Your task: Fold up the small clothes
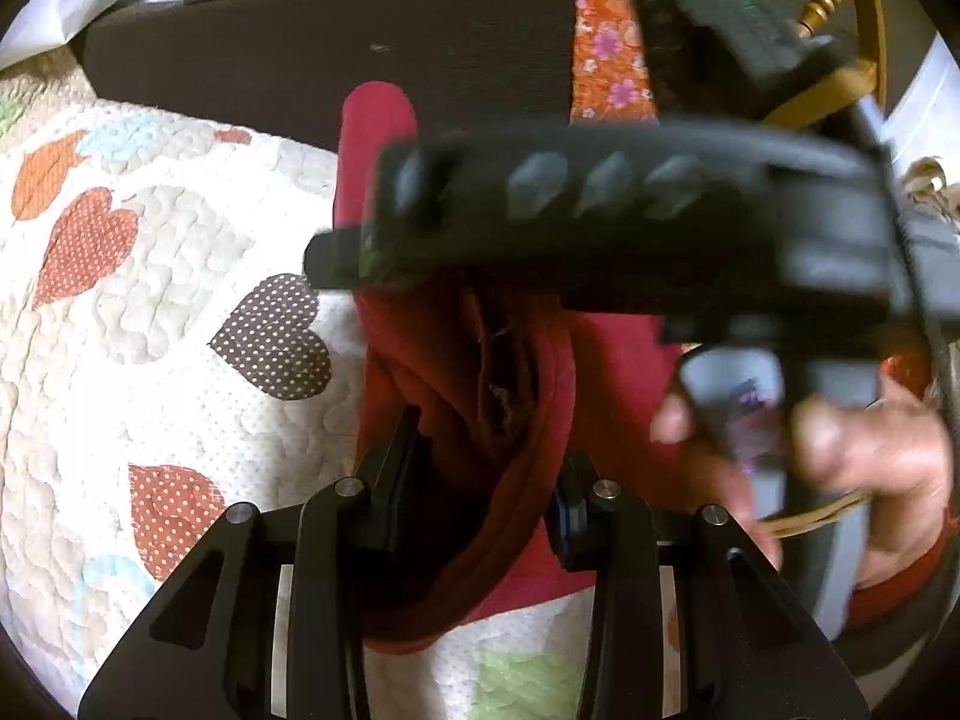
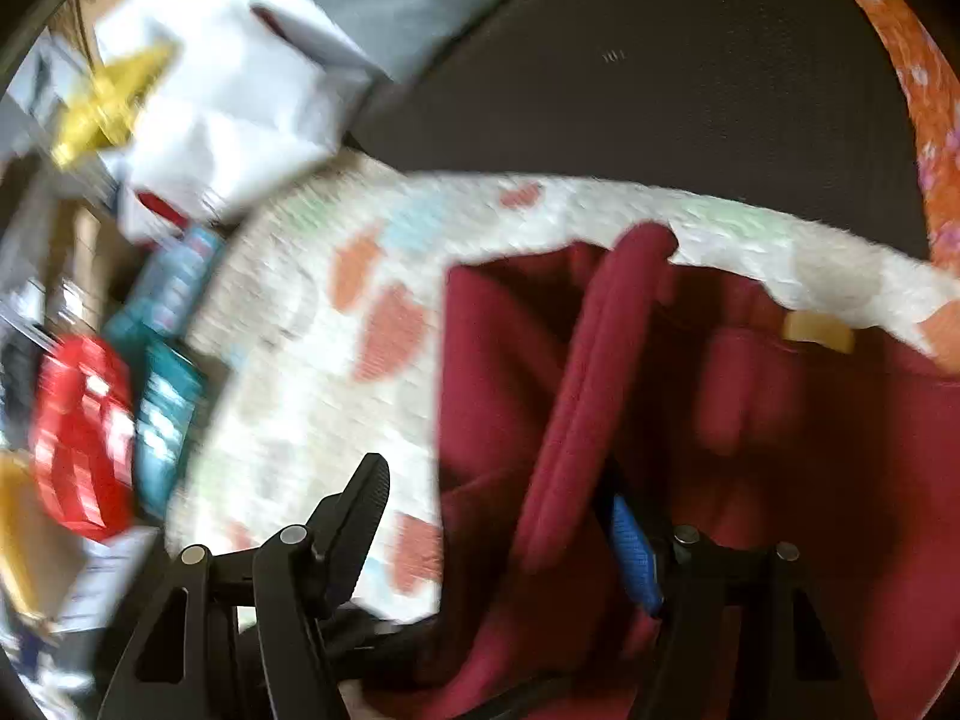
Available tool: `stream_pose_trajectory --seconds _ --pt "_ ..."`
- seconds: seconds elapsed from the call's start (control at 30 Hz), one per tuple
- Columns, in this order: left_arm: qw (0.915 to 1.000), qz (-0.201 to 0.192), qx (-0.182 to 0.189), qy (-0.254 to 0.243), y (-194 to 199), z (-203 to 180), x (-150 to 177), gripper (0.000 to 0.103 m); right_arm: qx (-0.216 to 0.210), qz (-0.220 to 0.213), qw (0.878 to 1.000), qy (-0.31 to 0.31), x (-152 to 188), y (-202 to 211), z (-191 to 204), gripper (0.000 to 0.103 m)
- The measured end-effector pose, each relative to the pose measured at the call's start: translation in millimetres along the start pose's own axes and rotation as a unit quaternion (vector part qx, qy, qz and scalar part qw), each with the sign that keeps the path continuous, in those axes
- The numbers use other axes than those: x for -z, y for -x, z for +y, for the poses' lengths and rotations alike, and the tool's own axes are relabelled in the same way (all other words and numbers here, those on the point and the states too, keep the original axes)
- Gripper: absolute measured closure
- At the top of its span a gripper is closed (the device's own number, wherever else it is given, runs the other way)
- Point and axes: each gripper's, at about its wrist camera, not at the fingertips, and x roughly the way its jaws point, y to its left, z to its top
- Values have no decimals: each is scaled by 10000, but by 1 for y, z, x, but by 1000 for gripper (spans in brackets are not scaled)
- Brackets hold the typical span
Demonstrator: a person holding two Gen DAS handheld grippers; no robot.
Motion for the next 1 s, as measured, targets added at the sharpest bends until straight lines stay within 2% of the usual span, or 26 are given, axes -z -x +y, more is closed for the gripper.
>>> stream_pose_trajectory --seconds 0.03,0.1,0.17,0.27,0.3,0.4,0.43,0.5,0.6,0.63,0.7,0.87,0.93,1.0 --pt "10000 -21 -29 -56 6 1 1 69 4 -37 10000 51 3 -1 -1 45" --pt "9999 -44 42 -141 12 -6 0 69 233 -253 9992 199 9 8 -3 71" --pt "9994 -94 278 -183 19 -14 -4 69 503 -602 9960 419 15 28 -5 82" --pt "9960 -167 805 -346 34 -32 -10 64 667 -1000 9910 584 24 65 -18 84" --pt "9940 -228 991 -415 40 -37 -10 59 747 -1101 9894 589 27 77 -24 85" --pt "9904 -319 1206 -594 47 -49 -9 44 991 -1230 9867 383 37 103 -58 85" --pt "9898 -312 1250 -609 45 -49 -9 44 1080 -1251 9859 262 42 109 -73 85" --pt "9917 -213 1098 -639 32 -48 -8 44 1202 -1256 9847 113 56 114 -99 85" --pt "9950 30 663 -748 7 -46 -4 44 1703 -1038 9799 -103 78 99 -142 85" --pt "9951 154 574 -793 -2 -48 -1 44 1692 -912 9809 -312 86 91 -158 85" --pt "9941 335 514 -895 -14 -52 8 44 1507 -937 9821 -625 100 90 -180 85" --pt "9912 517 480 -1116 -27 -64 23 44 1491 -1576 9744 -589 117 128 -170 86" --pt "9897 721 350 -1186 -39 -67 30 44 1541 -1556 9742 -551 116 124 -175 86" --pt "9884 893 269 -1197 -48 -67 37 44 1503 -1305 9772 -740 114 109 -188 84"
